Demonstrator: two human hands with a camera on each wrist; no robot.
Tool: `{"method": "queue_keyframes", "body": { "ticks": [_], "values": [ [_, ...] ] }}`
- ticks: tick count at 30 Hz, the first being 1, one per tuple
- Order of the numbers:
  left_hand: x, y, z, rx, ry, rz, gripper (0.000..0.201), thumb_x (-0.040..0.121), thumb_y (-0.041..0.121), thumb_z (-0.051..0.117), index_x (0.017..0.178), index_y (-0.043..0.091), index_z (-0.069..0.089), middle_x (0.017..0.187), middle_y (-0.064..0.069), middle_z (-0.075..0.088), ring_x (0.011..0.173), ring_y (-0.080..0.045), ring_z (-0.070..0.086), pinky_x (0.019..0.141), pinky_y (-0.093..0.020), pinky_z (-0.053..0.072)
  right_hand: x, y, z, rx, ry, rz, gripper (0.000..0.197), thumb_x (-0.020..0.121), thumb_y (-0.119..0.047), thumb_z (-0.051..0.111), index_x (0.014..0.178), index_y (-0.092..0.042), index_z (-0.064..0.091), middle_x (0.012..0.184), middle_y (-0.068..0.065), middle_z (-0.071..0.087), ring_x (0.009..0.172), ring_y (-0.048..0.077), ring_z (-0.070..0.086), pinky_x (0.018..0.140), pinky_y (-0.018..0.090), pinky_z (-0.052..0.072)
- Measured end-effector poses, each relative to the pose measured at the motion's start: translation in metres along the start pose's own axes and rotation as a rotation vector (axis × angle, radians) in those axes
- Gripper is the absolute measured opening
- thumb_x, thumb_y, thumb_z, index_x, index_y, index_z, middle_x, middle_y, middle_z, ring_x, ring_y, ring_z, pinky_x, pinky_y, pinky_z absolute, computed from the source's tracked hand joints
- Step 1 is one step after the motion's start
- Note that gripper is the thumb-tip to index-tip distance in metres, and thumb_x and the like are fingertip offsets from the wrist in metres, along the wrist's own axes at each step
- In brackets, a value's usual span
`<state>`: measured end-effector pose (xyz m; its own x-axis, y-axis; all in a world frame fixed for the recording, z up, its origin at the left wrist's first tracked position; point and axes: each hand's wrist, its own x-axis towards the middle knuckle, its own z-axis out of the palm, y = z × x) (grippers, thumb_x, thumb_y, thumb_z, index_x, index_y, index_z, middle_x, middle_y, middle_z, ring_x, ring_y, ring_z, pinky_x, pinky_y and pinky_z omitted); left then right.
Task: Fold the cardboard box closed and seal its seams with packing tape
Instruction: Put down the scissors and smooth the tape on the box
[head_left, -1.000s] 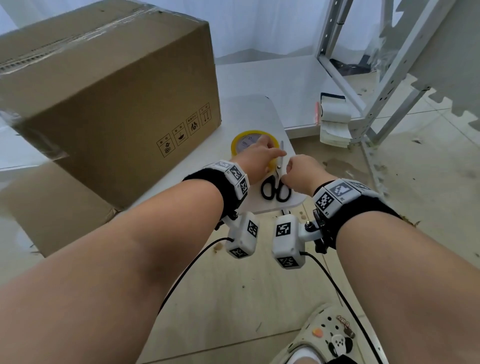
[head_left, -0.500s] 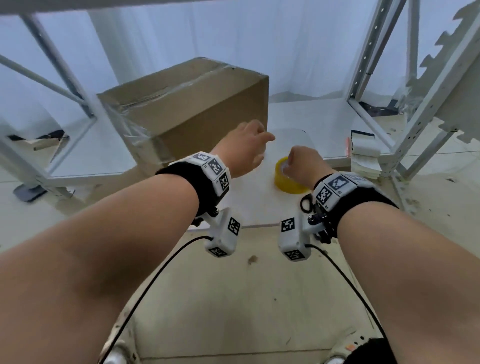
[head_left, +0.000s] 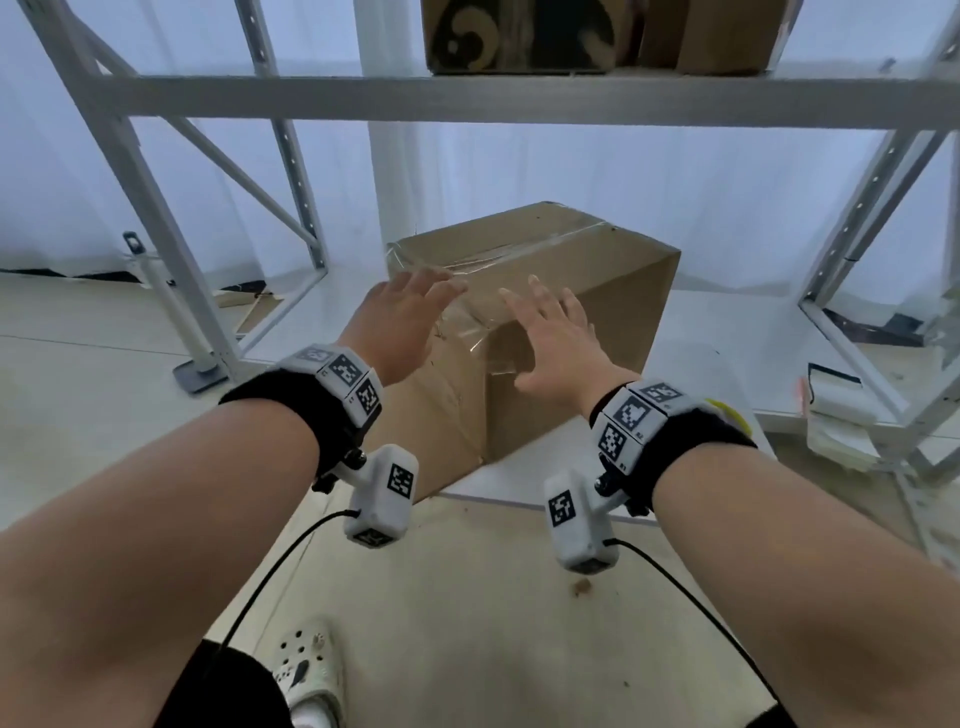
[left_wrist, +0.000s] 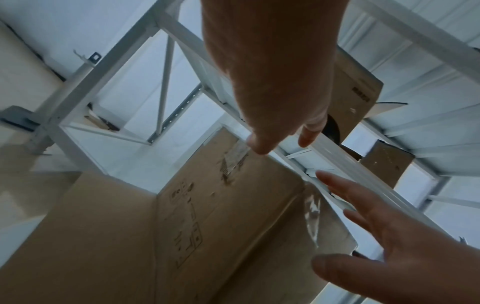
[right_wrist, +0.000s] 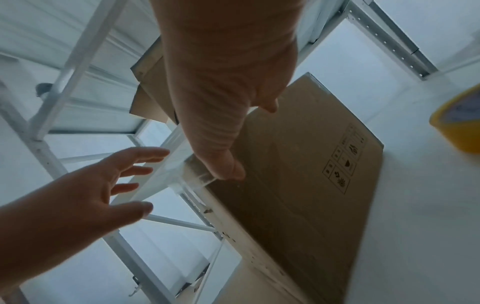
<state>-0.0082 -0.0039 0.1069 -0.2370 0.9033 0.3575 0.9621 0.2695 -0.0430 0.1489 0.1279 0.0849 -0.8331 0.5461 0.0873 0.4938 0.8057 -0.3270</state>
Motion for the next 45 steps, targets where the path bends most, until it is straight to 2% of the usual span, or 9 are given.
{"method": "queue_keyframes", "body": {
  "ticks": [4, 10, 15, 20, 25, 30, 35, 42, 45],
  "values": [
    [0.004, -0.006, 0.023, 0.08, -0.075, 0.042, 0.067, 0.09, 0.018, 0.058, 0.148, 0.025, 0.025, 0.154, 0.001, 0.023, 0.14, -0.024, 0.025, 0.112, -0.039, 0.021, 0.015, 0.011, 0.01, 0.028, 0.089, -0.119, 0.076, 0.083, -0.01, 0.064, 0.146, -0.031, 0.029, 0.159, -0.001, 0.014, 0.146, 0.031, -0.005, 0.119, 0.047, 0.002],
    [0.027, -0.006, 0.041, 0.001, 0.044, 0.144, 0.054, 0.092, 0.031, 0.056, 0.143, 0.026, 0.039, 0.151, 0.004, 0.035, 0.141, -0.018, 0.025, 0.114, -0.034, 0.011, 0.023, 0.039, 0.011, 0.204, 0.202, -0.252, 0.061, 0.077, 0.009, 0.054, 0.132, -0.016, 0.053, 0.147, 0.004, 0.041, 0.144, 0.027, 0.018, 0.115, 0.025, 0.007],
    [0.037, -0.001, 0.051, -0.042, 0.123, 0.217, 0.046, 0.09, 0.03, 0.06, 0.134, 0.02, 0.053, 0.138, 0.001, 0.053, 0.133, -0.017, 0.042, 0.114, -0.034, 0.014, 0.028, 0.054, 0.008, 0.33, 0.274, -0.264, 0.057, 0.074, 0.016, 0.045, 0.119, -0.014, 0.064, 0.137, 0.004, 0.053, 0.14, 0.024, 0.031, 0.116, 0.029, 0.017],
    [0.037, 0.018, 0.054, -0.081, 0.158, 0.169, 0.038, 0.09, 0.031, 0.061, 0.127, 0.022, 0.059, 0.131, 0.003, 0.059, 0.121, -0.013, 0.055, 0.108, -0.033, 0.023, 0.029, 0.059, -0.007, 0.591, 0.249, -0.136, 0.044, 0.087, 0.004, 0.05, 0.106, -0.032, 0.067, 0.133, 0.002, 0.058, 0.139, 0.015, 0.034, 0.118, 0.034, 0.022],
    [0.037, 0.064, 0.045, 0.044, 0.158, 0.116, 0.039, 0.094, 0.035, 0.053, 0.132, 0.029, 0.052, 0.133, 0.008, 0.055, 0.117, -0.016, 0.054, 0.097, -0.037, 0.016, -0.004, 0.062, -0.017, 0.551, 0.296, -0.137, 0.033, 0.087, -0.018, 0.063, 0.12, -0.016, 0.063, 0.125, -0.003, 0.053, 0.117, 0.007, 0.045, 0.089, -0.005, 0.027],
    [0.052, 0.112, 0.047, 0.073, 0.136, 0.08, 0.038, 0.094, 0.04, 0.05, 0.13, 0.03, 0.049, 0.122, 0.006, 0.054, 0.115, -0.019, 0.048, 0.093, -0.036, 0.017, -0.031, 0.074, -0.028, 0.681, 0.371, -0.006, 0.049, 0.086, -0.025, 0.065, 0.131, -0.023, 0.046, 0.129, -0.009, 0.048, 0.121, 0.004, 0.041, 0.096, 0.016, 0.031],
    [0.057, 0.131, 0.046, 0.132, 0.12, 0.055, 0.039, 0.094, 0.039, 0.049, 0.13, 0.024, 0.049, 0.12, 0.001, 0.052, 0.114, -0.021, 0.047, 0.095, -0.037, 0.024, -0.046, 0.091, -0.019, 0.248, 0.292, 0.083, 0.068, 0.079, -0.023, 0.068, 0.141, -0.02, 0.039, 0.141, 0.003, 0.046, 0.129, 0.022, 0.04, 0.108, 0.038, 0.032],
    [0.038, 0.091, 0.04, 0.039, 0.107, 0.056, 0.045, 0.095, 0.032, 0.049, 0.138, 0.024, 0.041, 0.137, 0.002, 0.047, 0.126, -0.02, 0.045, 0.107, -0.038, 0.021, -0.032, 0.063, -0.012, -0.237, 0.41, -0.007, 0.047, 0.089, -0.03, 0.059, 0.135, -0.026, 0.048, 0.138, 0.0, 0.046, 0.135, 0.022, 0.031, 0.116, 0.041, 0.006],
    [0.029, 0.049, 0.034, 0.021, 0.076, -0.061, 0.045, 0.093, 0.029, 0.053, 0.137, 0.024, 0.044, 0.138, 0.001, 0.048, 0.127, -0.023, 0.043, 0.109, -0.039, 0.021, -0.023, 0.049, -0.006, -0.28, 0.443, -0.069, 0.039, 0.091, -0.026, 0.057, 0.129, -0.023, 0.053, 0.127, 0.001, 0.052, 0.124, 0.023, 0.043, 0.111, 0.038, 0.012]
  ]
}}
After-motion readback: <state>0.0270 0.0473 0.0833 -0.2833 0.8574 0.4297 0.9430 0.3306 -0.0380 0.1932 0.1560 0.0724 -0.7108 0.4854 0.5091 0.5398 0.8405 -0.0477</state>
